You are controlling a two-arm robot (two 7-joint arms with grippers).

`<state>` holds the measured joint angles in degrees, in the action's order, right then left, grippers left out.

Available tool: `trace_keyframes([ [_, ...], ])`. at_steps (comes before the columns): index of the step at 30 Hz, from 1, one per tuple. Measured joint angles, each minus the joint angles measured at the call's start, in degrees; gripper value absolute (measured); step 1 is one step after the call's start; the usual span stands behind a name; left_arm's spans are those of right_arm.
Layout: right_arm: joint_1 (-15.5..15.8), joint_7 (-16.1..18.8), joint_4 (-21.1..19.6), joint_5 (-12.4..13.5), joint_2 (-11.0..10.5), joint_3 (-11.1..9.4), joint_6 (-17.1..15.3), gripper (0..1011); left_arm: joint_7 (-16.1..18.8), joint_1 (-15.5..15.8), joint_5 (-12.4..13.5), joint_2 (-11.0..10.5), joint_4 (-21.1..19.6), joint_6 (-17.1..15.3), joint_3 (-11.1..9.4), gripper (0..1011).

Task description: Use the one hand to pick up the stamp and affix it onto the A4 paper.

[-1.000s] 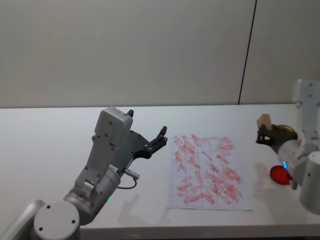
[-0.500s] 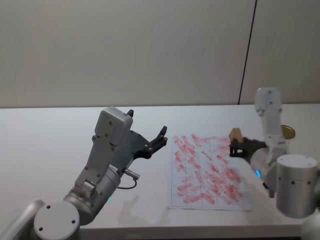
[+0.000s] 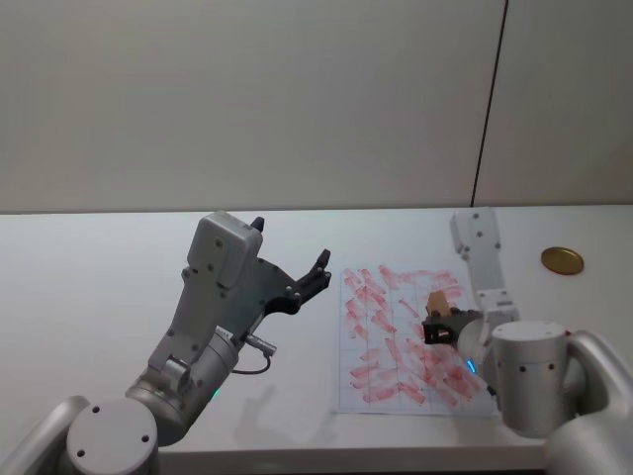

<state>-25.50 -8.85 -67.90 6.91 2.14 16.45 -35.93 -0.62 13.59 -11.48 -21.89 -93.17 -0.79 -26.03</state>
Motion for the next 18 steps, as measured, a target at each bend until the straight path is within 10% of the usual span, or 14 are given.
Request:
trace_keyframes([
  [18,-7.95,-0.83,17.38,-1.04,4.07,0.55,3.18,225,0.0,0.0,0.0,0.0,0.0,0.0,0.0,993],
])
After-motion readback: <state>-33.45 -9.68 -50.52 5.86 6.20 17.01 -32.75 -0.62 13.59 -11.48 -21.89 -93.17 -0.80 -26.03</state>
